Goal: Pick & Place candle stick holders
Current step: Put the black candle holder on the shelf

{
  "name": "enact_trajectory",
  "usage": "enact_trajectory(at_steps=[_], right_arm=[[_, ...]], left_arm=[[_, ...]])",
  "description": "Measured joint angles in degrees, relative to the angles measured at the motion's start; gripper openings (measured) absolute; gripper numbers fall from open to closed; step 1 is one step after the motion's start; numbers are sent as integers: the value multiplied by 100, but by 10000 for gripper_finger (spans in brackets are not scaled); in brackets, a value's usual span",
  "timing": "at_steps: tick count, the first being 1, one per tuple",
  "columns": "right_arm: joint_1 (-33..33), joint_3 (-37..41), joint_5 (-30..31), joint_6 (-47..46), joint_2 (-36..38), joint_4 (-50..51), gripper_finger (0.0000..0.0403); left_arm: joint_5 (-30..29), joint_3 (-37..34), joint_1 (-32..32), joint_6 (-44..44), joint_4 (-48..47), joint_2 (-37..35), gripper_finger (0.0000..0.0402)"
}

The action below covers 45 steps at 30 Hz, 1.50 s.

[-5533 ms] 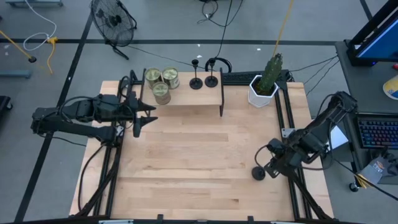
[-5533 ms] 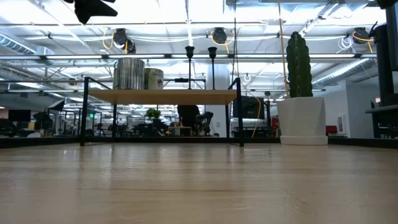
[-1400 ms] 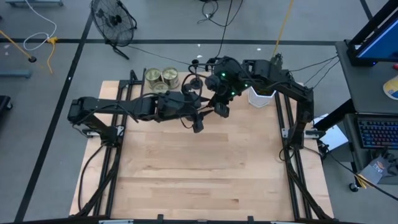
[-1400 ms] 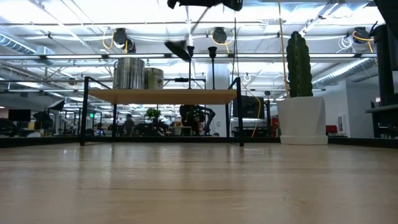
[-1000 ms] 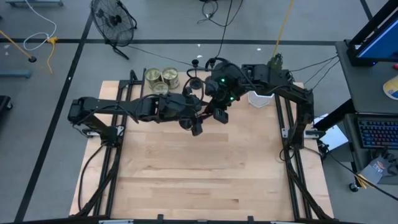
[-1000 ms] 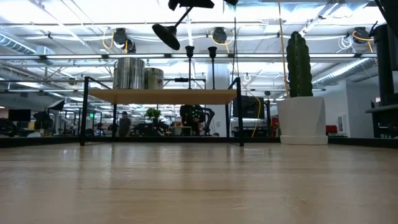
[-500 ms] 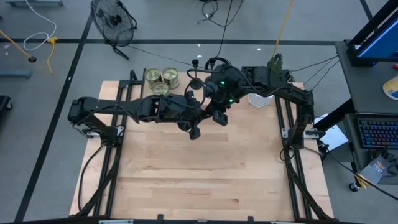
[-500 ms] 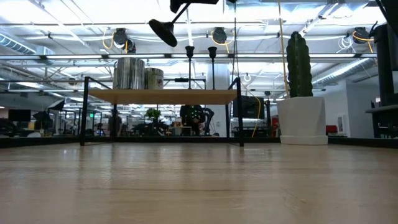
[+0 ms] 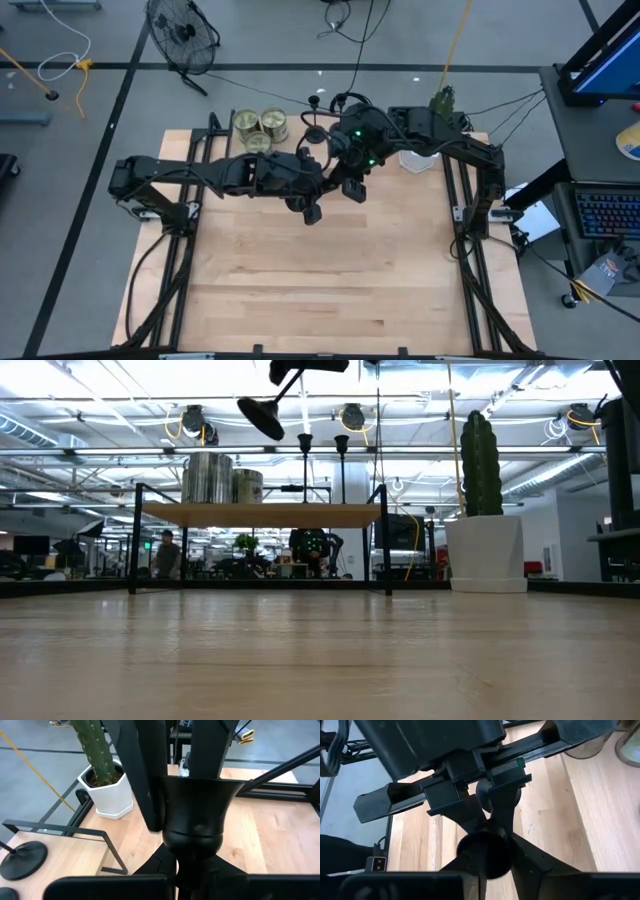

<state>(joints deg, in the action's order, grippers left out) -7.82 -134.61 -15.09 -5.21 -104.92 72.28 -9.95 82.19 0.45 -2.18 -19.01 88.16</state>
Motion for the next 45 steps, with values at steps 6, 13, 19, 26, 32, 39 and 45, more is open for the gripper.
enact_trajectory(at_steps=[6,13,19,26,32,39,45], right_arm=[[-12,5,9,-6,98,25,83],[-76,4,-72,11,529,-9,102],[-97,-2,22,-4,1031,-274,97],[19,-2,495,157,1550,-431,94],[201,-2,637,313,1741,-343,93],[380,223,611,672,1775,-101,93],[424,643,610,963,1968,146,93]], left_arm=[[-86,0,0,-138,-39,-2,16],[-482,-9,24,-282,-140,9,16],[-793,-11,39,-421,265,4,16],[-1540,-11,37,-125,1944,50,16],[-1927,-2,39,80,2897,477,16],[-2493,-11,196,100,3867,1115,16],[-2929,-9,478,-92,4498,1515,16]])
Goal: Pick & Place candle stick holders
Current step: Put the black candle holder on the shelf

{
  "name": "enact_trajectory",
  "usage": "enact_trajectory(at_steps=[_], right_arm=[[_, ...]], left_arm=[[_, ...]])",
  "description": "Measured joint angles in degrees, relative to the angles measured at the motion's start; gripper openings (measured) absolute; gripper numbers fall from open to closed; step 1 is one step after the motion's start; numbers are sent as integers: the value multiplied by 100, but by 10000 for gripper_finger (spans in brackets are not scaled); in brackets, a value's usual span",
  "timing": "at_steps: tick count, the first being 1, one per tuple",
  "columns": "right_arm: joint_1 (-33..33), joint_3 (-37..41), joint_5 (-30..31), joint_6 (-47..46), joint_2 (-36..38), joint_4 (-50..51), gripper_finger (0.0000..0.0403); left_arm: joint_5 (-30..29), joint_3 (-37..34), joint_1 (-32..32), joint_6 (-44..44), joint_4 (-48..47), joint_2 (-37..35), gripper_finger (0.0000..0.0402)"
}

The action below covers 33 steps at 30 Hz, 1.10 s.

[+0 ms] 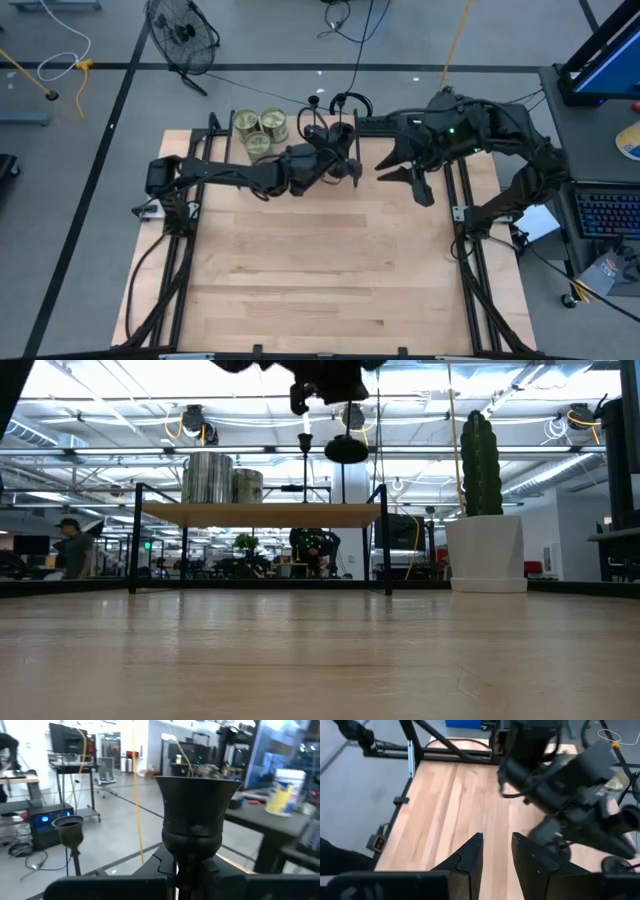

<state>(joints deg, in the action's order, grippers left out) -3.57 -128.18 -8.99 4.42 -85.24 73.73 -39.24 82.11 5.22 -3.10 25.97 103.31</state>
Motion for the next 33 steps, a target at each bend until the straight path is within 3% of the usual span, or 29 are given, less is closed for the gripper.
enact_trajectory(at_steps=[19,33], right_arm=[[-9,1925,20,395,1488,-994,93],[-13,2924,20,549,1918,-1397,93]], left_arm=[[-740,4,493,72,886,816,16],[-1034,6,805,353,1321,1129,16]])
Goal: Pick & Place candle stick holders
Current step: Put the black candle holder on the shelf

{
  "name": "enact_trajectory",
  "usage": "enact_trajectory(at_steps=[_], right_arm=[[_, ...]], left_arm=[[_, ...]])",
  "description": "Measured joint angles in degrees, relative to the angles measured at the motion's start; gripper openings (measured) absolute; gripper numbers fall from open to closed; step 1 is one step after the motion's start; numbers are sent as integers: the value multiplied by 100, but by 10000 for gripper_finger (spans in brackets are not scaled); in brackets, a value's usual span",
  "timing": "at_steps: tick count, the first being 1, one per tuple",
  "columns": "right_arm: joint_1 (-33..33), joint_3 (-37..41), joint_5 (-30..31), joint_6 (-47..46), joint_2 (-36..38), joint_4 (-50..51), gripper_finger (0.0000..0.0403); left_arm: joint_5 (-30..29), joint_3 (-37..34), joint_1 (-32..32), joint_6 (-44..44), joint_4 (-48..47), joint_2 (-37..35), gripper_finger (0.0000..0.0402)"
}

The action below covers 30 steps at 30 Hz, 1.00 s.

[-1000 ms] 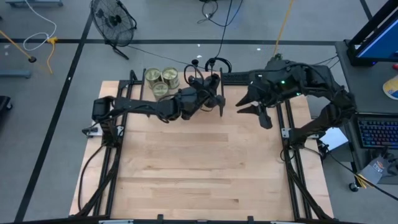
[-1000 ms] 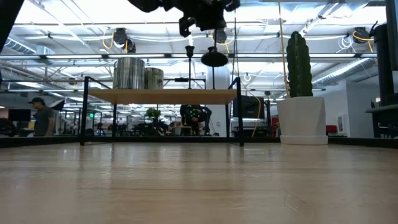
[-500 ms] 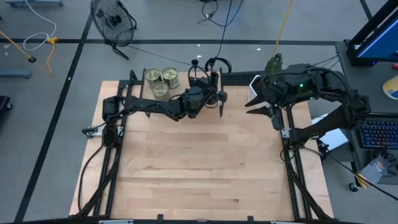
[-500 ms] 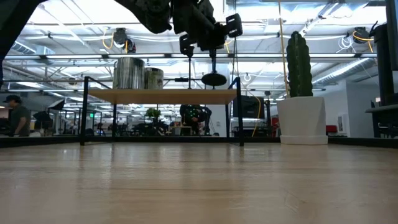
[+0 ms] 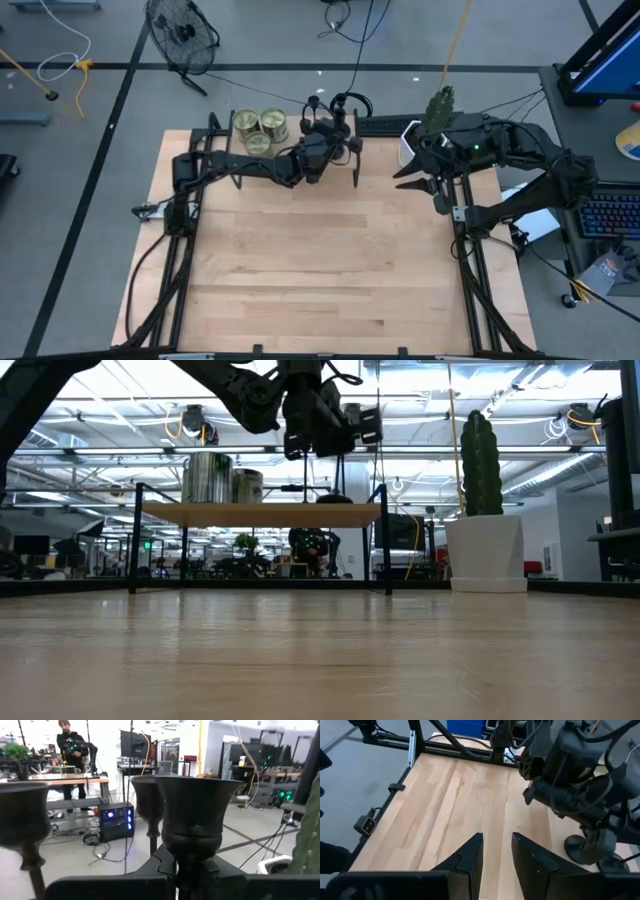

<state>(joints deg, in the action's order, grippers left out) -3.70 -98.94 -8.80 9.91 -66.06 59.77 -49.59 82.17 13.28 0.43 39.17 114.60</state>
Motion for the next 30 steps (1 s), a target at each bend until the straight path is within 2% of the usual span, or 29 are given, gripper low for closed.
enact_trajectory(at_steps=[9,25,30], right_arm=[[0,0,0,128,0,-4,93],[0,0,0,219,-2,-170,93],[-1,0,1,216,-4,-170,93]], left_arm=[[-261,-1,19,359,163,53,16],[-111,0,131,38,40,108,22],[-118,0,127,175,98,112,19]])
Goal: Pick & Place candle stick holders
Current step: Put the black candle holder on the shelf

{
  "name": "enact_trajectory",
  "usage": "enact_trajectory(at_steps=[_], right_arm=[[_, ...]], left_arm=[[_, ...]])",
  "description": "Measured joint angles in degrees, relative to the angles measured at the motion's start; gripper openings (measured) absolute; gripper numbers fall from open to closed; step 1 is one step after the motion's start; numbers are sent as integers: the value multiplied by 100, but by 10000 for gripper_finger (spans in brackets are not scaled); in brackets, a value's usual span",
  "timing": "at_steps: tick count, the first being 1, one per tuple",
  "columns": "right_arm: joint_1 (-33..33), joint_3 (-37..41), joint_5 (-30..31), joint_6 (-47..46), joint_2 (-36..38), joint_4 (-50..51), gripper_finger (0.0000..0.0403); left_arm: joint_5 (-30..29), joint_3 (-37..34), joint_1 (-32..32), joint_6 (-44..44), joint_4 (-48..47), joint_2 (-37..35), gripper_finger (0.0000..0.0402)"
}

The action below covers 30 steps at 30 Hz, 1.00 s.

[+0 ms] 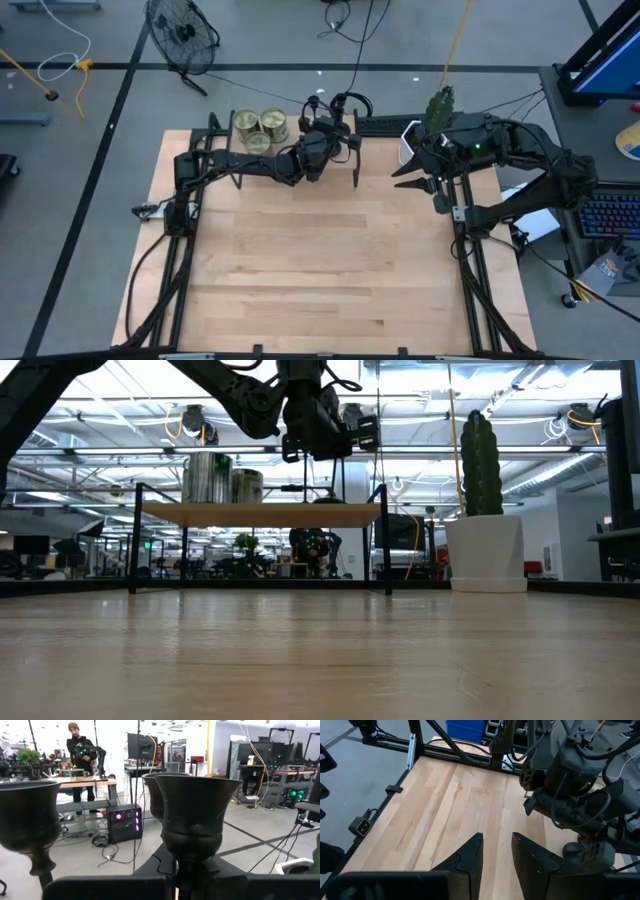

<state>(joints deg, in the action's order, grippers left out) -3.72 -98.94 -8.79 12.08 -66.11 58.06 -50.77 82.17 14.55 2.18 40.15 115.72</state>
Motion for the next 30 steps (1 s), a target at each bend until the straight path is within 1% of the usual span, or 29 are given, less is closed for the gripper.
enact_trajectory(at_steps=[4,7,13,22,26,30], right_arm=[[1,0,1,-21,0,0,93],[-1,0,2,-26,0,0,93],[-1,0,2,-42,0,2,93],[-1,0,2,-42,0,2,93],[-1,0,2,-42,0,2,93],[-1,0,-5,-45,0,2,93]], left_arm=[[138,0,-9,136,29,3,21],[131,0,-40,230,30,5,44],[-217,-2,-80,227,29,7,88],[-341,-4,-190,571,102,7,127],[-434,-4,-235,788,382,7,144],[-802,-4,-298,1071,643,7,163]])
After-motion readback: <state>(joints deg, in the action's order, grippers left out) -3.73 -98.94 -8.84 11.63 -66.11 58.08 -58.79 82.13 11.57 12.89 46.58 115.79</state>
